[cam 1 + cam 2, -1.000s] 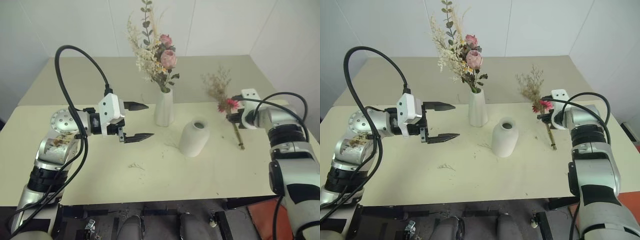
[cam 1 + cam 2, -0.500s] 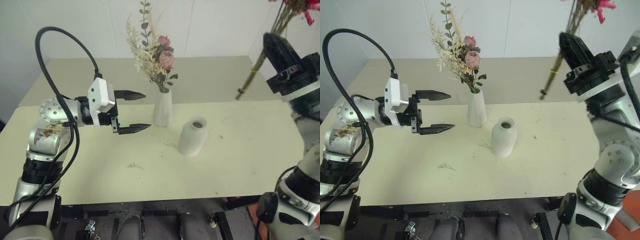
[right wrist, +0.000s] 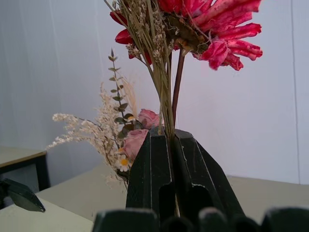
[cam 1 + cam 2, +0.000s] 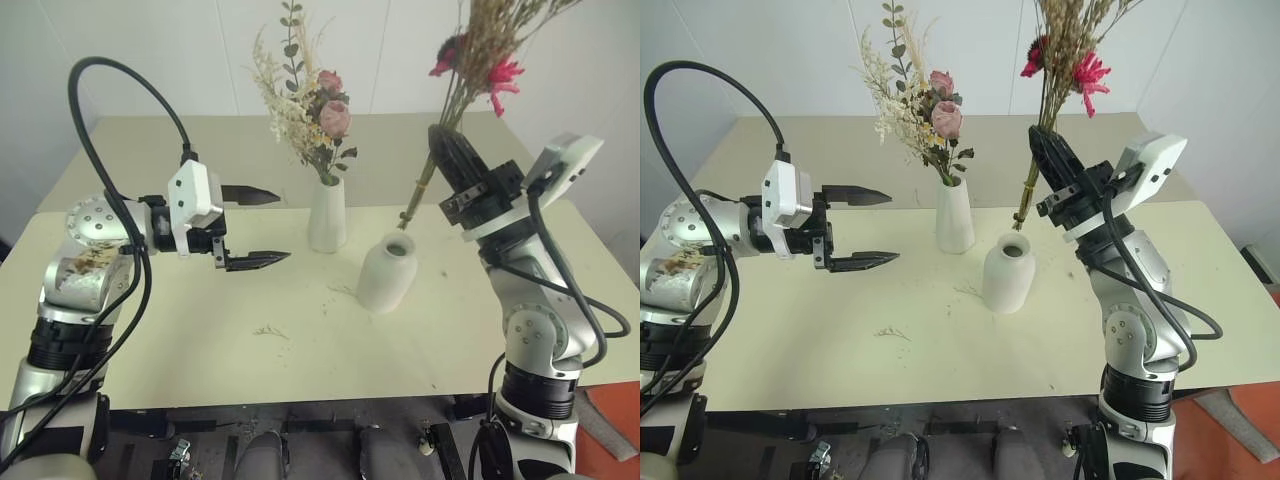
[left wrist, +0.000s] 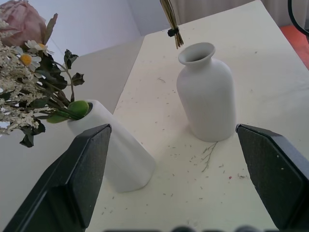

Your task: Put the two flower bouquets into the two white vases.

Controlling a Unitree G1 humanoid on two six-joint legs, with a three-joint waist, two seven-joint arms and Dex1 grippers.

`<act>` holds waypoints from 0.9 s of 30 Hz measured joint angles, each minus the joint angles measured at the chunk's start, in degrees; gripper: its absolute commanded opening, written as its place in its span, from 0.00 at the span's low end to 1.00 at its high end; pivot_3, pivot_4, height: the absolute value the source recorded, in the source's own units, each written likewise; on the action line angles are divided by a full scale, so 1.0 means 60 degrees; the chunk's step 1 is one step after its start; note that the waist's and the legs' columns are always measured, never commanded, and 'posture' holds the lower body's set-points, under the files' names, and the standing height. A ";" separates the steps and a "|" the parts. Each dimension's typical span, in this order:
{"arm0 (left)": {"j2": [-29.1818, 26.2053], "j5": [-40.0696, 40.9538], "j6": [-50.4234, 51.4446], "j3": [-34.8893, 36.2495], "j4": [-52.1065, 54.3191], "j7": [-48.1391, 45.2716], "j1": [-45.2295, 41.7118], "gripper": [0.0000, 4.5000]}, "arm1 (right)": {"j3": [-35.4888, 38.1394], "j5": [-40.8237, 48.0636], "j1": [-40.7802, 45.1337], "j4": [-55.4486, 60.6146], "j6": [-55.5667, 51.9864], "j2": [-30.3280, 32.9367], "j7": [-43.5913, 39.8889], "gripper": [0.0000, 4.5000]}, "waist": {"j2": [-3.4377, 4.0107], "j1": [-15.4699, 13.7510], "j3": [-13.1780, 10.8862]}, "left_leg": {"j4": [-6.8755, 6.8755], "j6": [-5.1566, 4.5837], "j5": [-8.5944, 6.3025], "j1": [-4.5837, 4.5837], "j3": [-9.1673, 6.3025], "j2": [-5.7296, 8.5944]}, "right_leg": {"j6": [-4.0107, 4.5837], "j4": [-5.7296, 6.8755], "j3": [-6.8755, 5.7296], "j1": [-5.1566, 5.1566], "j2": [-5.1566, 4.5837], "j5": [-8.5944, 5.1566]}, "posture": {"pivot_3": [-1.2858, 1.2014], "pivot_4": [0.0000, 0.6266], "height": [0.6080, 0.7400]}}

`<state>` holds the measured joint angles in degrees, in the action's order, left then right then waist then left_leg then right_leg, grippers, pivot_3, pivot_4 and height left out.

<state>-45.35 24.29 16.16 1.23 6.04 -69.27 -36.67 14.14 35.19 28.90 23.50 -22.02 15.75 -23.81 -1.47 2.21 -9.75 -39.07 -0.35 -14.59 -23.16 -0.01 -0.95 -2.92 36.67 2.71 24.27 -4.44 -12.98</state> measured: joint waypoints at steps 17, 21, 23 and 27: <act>-0.0043 0.0052 0.0065 -0.0003 0.0350 0.0165 0.0142 1.00 | -0.0392 -0.0054 -0.0407 0.0140 0.0486 0.0024 0.0117 0.01 | 0.0000 0.0032 0.0000 | 0.0001 0.0000 0.0000 0.0014 0.0001 0.0000 | 0.0001 0.0003 0.0003 -0.0011 0.0001 -0.0001 | 0.52 0.24 1.00; 0.0021 0.0048 0.0054 -0.0011 0.0346 0.0171 0.0142 1.00 | -0.0383 -0.0259 -0.0375 0.0103 0.0549 0.0127 0.0264 0.01 | 0.0000 0.0021 0.0000 | 0.0000 0.0000 0.0000 0.0014 0.0001 0.0000 | 0.0001 0.0003 0.0003 -0.0010 0.0001 -0.0001 | 0.52 0.24 1.00; 0.0060 0.0042 0.0042 -0.0032 0.0340 0.0170 0.0142 1.00 | -0.0383 -0.0372 -0.0364 0.0102 0.0566 0.0132 0.0310 0.01 | 0.0000 0.0021 0.0000 | 0.0001 0.0000 0.0000 0.0012 0.0001 0.0000 | 0.0001 0.0003 0.0003 -0.0008 0.0001 -0.0001 | 0.52 0.24 1.00; 0.0110 -0.0022 0.0000 -0.0062 0.0325 0.0165 0.0142 1.00 | -0.0417 -0.0616 -0.0357 0.0110 0.0586 0.0272 0.0431 0.01 | 0.0000 0.0021 0.0000 | 0.0001 0.0000 0.0000 0.0007 0.0002 0.0000 | 0.0001 0.0001 0.0003 -0.0006 0.0001 -0.0001 | 0.52 0.24 1.00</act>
<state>-44.69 24.16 16.16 0.86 7.99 -68.27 -35.82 11.64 31.50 26.76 24.15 -18.50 17.38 -21.23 -1.47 2.34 -9.75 -39.07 -0.35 -14.59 -23.12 0.00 -0.95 -2.91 36.68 2.73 24.24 -4.43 -12.99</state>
